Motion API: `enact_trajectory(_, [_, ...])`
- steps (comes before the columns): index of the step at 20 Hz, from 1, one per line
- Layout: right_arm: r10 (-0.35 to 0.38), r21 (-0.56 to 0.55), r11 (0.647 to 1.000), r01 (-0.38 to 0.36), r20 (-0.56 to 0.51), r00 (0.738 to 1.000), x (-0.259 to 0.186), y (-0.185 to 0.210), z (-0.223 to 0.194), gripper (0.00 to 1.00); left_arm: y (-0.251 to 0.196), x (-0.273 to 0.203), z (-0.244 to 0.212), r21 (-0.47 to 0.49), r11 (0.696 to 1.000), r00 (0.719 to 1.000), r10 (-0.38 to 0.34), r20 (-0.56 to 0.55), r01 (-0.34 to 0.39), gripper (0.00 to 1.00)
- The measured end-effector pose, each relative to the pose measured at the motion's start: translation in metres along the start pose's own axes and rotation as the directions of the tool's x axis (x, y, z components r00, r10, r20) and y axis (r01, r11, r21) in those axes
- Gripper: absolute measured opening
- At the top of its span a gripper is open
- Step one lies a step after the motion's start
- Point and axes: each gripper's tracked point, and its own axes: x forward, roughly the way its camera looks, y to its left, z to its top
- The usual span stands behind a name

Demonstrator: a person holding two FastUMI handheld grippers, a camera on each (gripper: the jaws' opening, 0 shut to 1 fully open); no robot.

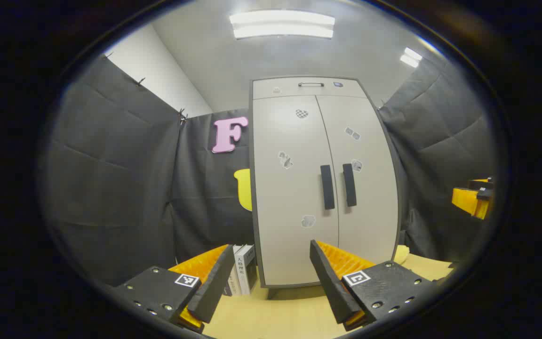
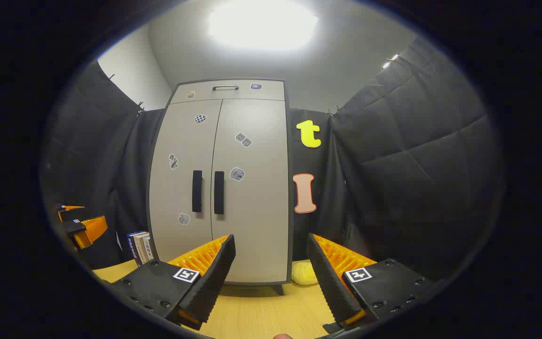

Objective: Open the right door of the double-door shoe cabinet with the right hand, and open the left door with the left hand.

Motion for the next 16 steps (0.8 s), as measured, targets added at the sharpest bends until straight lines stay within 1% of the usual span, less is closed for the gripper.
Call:
enact_trajectory(1, [0.0, 0.004, 1.0, 0.0, -0.001, 1.0, 0.0, 0.0, -0.002, 0.96, 0.0, -0.001, 0.0, 0.0, 1.0, 1.0, -0.001, -0.002, 0.001, 0.94])
enact_trajectory(2, [0.001, 0.008, 1.0, -0.001, -0.004, 1.0, 0.001, 0.001, -0.003, 0.94, 0.0, 0.0, -0.001, 0.002, 1.0, 1.0, -0.003, -0.004, 0.003, 0.95])
enact_trajectory(7, [0.004, 0.027, 1.0, -0.003, -0.032, 0.999, 0.002, 0.0, -0.015, 0.94, -0.002, 0.0, -0.004, 0.017, 1.0, 1.0, -0.008, -0.014, 0.008, 0.95])
enact_trajectory(8, [0.002, 0.031, 1.0, -0.001, -0.034, 0.999, 0.002, -0.001, -0.016, 0.96, -0.002, 0.0, -0.006, 0.02, 1.0, 1.0, -0.006, -0.018, 0.006, 0.95])
enact_trajectory(14, [0.003, 0.038, 0.999, -0.002, -0.029, 1.0, 0.009, -0.003, -0.016, 0.96, 0.0, 0.001, -0.007, 0.013, 1.0, 1.0, 0.012, -0.028, -0.012, 0.95])
enact_trajectory(16, [0.019, 0.041, 0.999, -0.018, -0.034, 0.999, 0.009, 0.0, -0.017, 0.96, 0.0, 0.0, -0.008, 0.016, 1.0, 0.999, 0.016, -0.03, -0.015, 0.95])
